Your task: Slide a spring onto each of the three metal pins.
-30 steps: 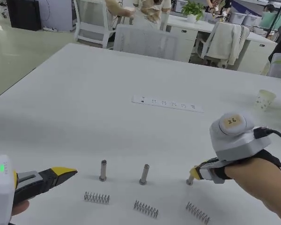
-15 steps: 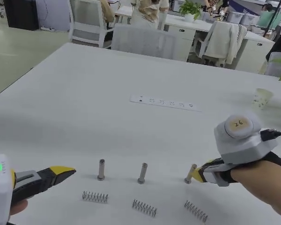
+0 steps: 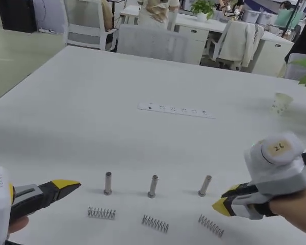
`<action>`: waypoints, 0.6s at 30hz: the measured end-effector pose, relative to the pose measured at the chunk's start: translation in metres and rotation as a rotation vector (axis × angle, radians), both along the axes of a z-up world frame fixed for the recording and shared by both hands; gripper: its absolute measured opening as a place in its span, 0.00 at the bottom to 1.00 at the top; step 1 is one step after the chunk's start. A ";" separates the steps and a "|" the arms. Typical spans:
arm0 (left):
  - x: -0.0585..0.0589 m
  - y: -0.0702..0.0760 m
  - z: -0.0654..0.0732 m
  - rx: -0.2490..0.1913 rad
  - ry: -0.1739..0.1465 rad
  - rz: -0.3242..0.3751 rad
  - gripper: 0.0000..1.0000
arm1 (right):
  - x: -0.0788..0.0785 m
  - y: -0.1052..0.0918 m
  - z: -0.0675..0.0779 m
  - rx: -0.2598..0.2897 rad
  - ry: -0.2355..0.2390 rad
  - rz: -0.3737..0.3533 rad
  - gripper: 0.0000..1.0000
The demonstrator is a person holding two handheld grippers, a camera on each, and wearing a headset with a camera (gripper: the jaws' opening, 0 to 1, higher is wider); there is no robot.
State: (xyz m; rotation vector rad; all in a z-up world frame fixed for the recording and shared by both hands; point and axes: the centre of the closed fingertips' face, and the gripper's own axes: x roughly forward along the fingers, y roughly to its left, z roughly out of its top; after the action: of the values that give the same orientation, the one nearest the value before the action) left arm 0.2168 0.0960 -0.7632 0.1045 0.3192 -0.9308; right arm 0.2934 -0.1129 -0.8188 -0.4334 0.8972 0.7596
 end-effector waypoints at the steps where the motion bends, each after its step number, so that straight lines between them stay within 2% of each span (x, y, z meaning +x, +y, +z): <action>1: 0.000 -0.001 0.000 0.001 0.000 -0.002 0.78 | -0.004 0.000 -0.003 -0.002 0.012 0.010 0.16; 9: 0.000 -0.002 -0.001 0.001 0.000 -0.004 0.78 | -0.021 0.000 -0.019 -0.025 0.058 0.066 0.16; 18: 0.001 -0.001 -0.001 0.002 0.003 0.000 0.78 | -0.027 -0.002 -0.030 -0.077 0.071 0.110 0.14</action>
State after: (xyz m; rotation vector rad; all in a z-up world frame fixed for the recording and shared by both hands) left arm 0.2177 0.0953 -0.7637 0.1049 0.3227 -0.9307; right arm 0.2662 -0.1147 -0.8487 -0.5298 0.9771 0.8472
